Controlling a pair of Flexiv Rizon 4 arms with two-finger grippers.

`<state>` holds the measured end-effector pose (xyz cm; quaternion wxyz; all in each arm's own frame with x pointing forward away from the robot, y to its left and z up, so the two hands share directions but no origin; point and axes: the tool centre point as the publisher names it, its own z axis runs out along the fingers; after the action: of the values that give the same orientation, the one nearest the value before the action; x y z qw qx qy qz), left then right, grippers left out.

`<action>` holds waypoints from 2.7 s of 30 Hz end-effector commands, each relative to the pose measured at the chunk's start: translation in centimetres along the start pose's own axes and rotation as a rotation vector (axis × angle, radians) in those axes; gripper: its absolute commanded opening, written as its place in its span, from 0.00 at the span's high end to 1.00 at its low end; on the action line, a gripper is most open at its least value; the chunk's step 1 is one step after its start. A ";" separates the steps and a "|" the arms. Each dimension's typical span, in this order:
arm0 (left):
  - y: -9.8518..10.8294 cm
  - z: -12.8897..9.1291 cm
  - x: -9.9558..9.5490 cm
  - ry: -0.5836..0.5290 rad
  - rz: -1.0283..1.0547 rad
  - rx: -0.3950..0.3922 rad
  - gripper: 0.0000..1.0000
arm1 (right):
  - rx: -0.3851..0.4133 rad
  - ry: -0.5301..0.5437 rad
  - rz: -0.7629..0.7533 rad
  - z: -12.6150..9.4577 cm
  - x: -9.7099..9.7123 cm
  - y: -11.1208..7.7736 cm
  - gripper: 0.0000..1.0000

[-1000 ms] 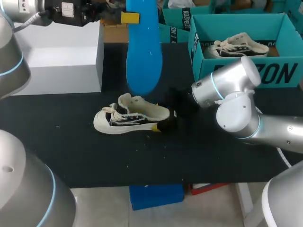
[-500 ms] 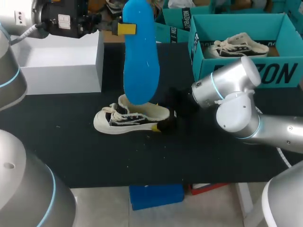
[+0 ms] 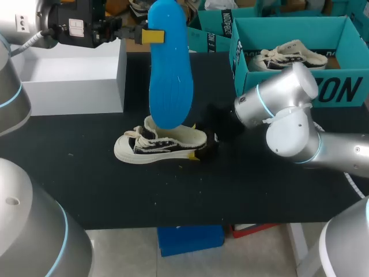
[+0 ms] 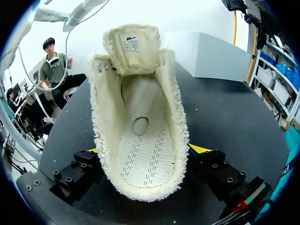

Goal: Take the shoe out of the shoebox, open the shoe tongue, remove and reinsert the insole, then place the shoe into the shoebox

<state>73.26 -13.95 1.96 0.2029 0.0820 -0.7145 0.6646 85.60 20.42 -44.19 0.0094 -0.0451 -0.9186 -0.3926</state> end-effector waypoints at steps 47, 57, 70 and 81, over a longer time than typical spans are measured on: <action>0.1 0.1 0.0 -0.003 0.001 0.002 1.00 | 0.653 -0.018 -0.052 -3.8 1.1 5.6 0.00; 0.1 0.1 0.0 -0.003 0.001 0.002 1.00 | 0.681 -0.015 -0.053 -3.3 1.5 5.7 0.00; 0.1 0.1 0.0 -0.003 0.001 0.002 1.00 | 0.559 -0.052 -0.072 -4.0 1.9 5.3 0.00; 0.1 0.1 0.0 -0.003 0.001 0.002 1.00 | 0.365 -0.102 -0.099 -5.0 2.2 4.8 0.00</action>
<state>73.24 -13.95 1.96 0.2027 0.0820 -0.7144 0.6647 84.40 21.42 -36.91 -0.0421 -0.0211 -0.9867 -0.1559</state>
